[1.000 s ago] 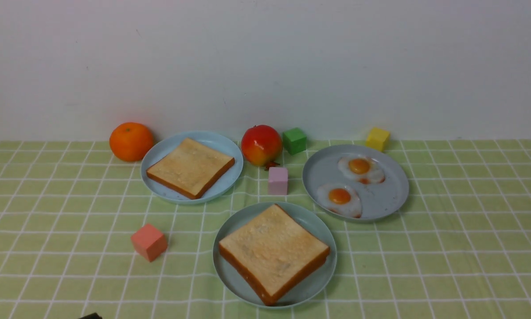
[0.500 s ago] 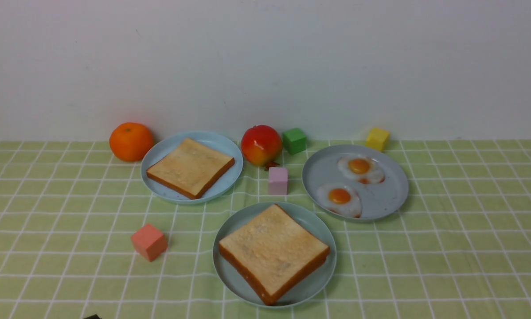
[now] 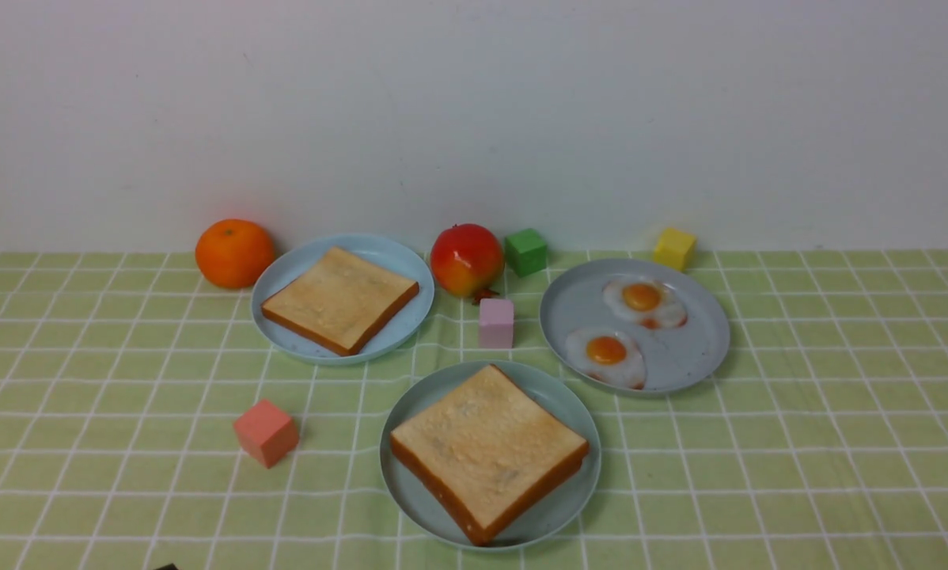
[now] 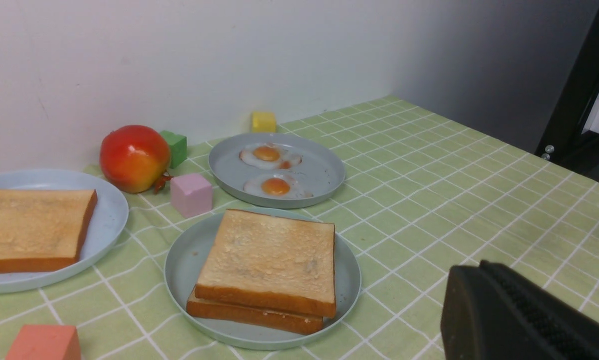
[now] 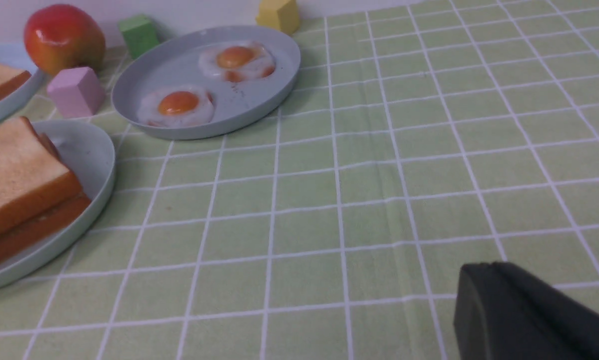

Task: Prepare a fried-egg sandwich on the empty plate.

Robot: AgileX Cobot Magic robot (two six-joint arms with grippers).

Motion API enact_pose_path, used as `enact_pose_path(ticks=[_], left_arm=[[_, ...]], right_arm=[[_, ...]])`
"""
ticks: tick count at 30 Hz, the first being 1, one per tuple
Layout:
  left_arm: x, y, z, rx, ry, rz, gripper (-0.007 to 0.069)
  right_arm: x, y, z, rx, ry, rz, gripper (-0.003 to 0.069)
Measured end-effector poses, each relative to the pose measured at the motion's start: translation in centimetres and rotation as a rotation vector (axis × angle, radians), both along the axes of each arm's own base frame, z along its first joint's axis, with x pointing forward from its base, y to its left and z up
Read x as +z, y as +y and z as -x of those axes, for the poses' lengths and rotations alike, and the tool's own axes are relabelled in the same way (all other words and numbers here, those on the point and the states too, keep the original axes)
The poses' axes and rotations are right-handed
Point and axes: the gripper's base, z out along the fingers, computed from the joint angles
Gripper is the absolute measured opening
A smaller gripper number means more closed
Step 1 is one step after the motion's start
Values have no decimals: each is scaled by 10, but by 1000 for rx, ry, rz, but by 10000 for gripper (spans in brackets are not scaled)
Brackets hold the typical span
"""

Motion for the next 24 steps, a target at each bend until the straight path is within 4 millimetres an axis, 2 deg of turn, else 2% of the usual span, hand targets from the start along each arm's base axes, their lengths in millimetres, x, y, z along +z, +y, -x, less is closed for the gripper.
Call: enact_pose_path(ticks=[24], left_arm=[[0, 0, 0, 0, 1, -2, -3]], right_arm=[[0, 0, 0, 5, -1, -4, -3]])
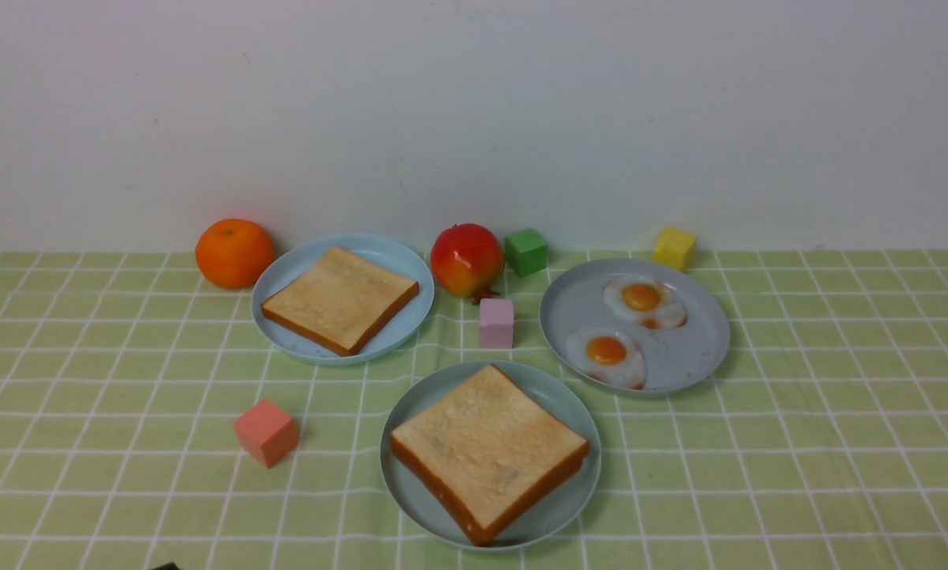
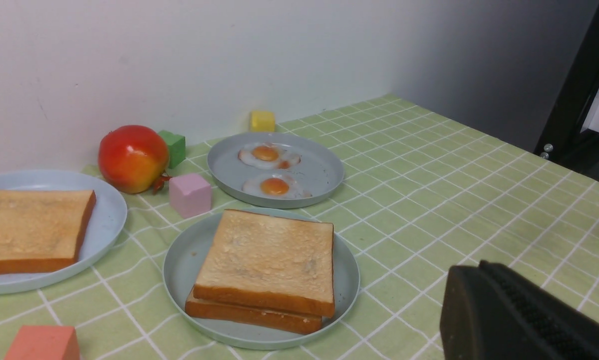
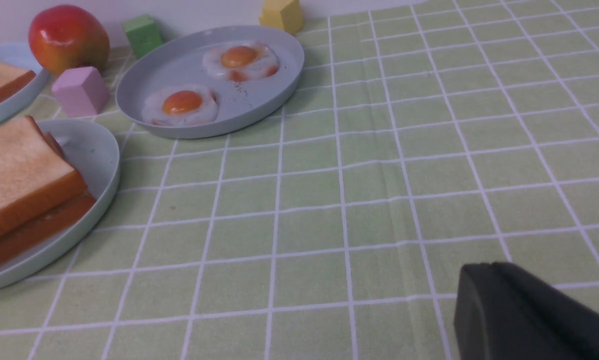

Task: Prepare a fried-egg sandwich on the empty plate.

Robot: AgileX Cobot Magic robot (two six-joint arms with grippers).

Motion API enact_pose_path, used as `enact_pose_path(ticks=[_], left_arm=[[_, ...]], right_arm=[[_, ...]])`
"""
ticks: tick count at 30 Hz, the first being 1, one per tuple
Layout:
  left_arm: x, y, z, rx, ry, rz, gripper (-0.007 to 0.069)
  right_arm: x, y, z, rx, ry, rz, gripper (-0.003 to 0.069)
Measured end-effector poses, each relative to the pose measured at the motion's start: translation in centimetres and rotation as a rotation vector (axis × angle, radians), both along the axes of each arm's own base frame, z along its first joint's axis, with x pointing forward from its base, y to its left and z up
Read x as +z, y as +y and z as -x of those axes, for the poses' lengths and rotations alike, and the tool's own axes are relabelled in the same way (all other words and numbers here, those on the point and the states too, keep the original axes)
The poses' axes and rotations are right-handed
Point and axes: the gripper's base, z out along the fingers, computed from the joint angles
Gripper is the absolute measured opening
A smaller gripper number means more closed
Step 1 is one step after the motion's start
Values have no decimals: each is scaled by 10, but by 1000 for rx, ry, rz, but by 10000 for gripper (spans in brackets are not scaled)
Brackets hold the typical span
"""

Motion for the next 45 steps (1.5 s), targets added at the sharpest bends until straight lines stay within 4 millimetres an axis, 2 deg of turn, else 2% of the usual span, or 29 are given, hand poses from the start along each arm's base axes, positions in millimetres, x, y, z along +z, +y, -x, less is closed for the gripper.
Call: enact_pose_path(ticks=[5, 11, 14, 15, 17, 18, 22, 45], left_arm=[[-2, 4, -2, 51, -5, 4, -6], [-13, 28, -2, 375, -24, 100, -13], [-43, 42, -3, 601, 10, 128, -13], [-45, 42, -3, 611, 23, 125, -13], [-54, 46, -3, 687, 98, 119, -13], [-66, 47, -2, 731, 212, 86, -13], [-77, 48, 0, 753, 328, 63, -13], [-77, 48, 0, 756, 341, 90, -13]], right_arm=[[0, 0, 0, 0, 0, 0, 1], [0, 0, 0, 0, 0, 0, 4], [0, 0, 0, 0, 0, 0, 6], [0, 0, 0, 0, 0, 0, 6], [0, 0, 0, 0, 0, 0, 6], [0, 0, 0, 0, 0, 0, 7], [0, 0, 0, 1, 0, 0, 7], [0, 0, 0, 1, 0, 0, 25]])
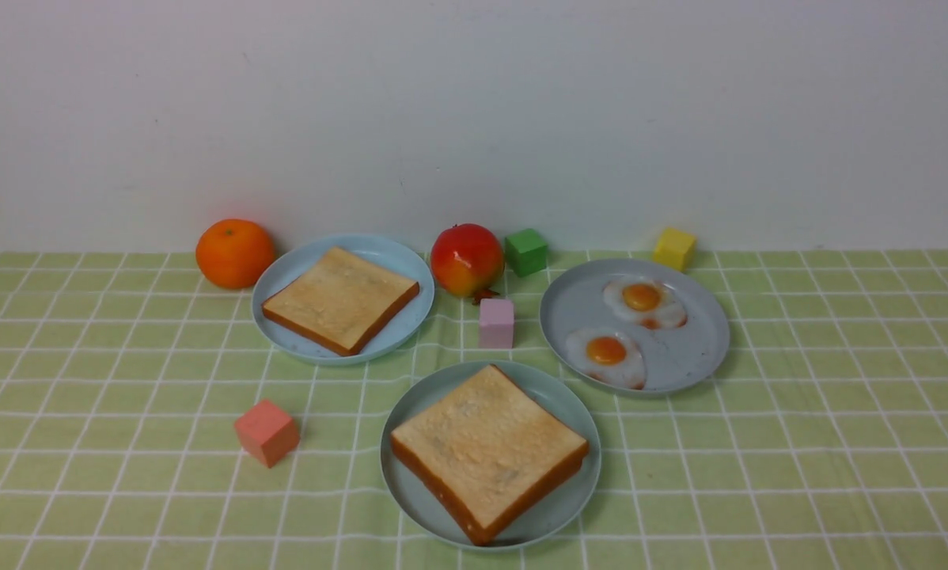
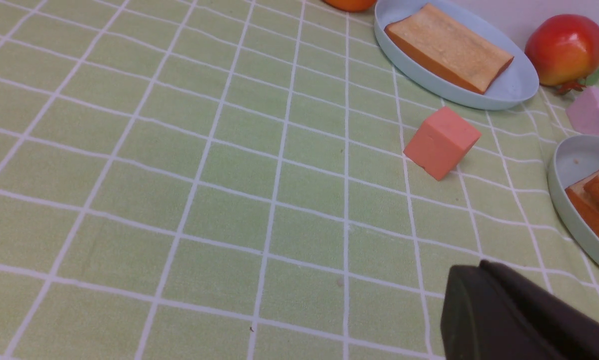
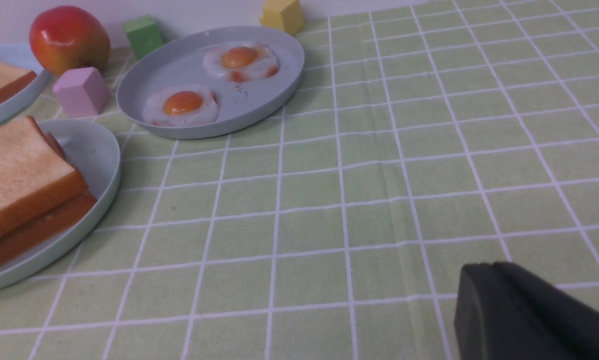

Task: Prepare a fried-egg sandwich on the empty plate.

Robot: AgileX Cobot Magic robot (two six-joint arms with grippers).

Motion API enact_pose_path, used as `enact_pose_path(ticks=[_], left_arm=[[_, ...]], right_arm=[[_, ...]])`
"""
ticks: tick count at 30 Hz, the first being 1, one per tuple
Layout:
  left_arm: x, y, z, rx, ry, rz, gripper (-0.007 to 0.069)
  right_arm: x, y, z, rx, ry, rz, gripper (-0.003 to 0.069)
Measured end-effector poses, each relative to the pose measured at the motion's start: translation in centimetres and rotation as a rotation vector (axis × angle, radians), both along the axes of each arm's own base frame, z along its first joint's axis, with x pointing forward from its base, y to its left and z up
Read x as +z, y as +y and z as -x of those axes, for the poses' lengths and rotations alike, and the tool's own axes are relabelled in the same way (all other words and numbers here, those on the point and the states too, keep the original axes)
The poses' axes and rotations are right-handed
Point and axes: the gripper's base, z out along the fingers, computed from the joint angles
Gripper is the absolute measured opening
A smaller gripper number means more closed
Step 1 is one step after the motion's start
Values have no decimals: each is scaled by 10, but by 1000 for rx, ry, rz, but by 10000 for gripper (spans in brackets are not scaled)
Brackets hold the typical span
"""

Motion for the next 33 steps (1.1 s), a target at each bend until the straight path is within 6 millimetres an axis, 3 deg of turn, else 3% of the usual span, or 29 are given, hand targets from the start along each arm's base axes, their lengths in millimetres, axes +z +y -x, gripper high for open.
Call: enact_pose_path(ticks=[33], left_arm=[[0, 0, 0, 0, 0, 0, 8]], right_arm=[[0, 0, 0, 0, 0, 0, 79]])
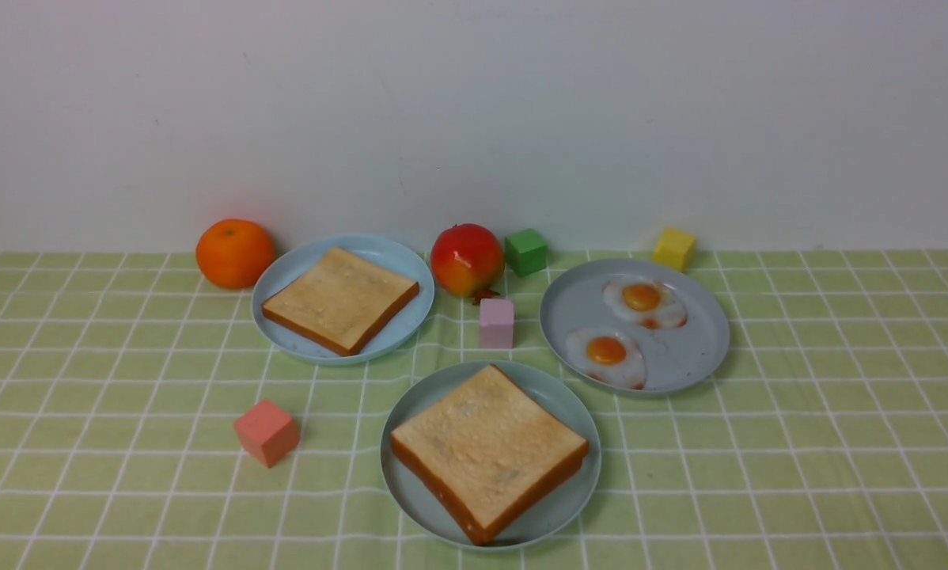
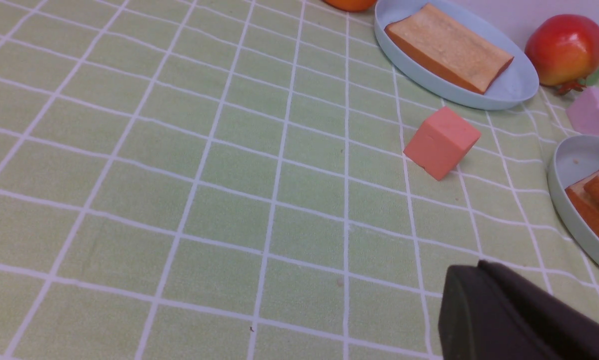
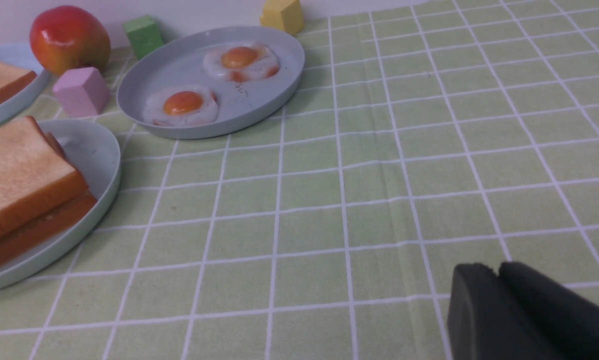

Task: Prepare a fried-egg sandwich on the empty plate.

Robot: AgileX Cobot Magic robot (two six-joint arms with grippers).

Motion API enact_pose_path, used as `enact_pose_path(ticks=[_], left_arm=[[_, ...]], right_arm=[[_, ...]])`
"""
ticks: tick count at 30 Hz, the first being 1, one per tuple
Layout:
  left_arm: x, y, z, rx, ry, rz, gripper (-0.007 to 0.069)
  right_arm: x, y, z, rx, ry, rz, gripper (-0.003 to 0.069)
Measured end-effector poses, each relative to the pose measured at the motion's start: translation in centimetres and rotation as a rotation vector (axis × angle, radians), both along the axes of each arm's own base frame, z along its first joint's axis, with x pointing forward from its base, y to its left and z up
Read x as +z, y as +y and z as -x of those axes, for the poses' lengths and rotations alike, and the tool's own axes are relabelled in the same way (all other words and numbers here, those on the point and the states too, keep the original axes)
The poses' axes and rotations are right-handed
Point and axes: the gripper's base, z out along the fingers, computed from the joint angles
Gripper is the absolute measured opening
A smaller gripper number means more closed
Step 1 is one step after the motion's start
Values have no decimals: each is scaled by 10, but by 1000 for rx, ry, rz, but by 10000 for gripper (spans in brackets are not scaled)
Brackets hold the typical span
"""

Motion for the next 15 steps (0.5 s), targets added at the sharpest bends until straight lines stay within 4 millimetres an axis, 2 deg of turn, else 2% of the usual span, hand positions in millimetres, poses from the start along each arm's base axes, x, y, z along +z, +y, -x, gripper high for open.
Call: enact_pose_path(ticks=[15], left_arm=[[0, 0, 0, 0, 0, 0, 24]], right_arm=[[0, 0, 0, 0, 0, 0, 99]])
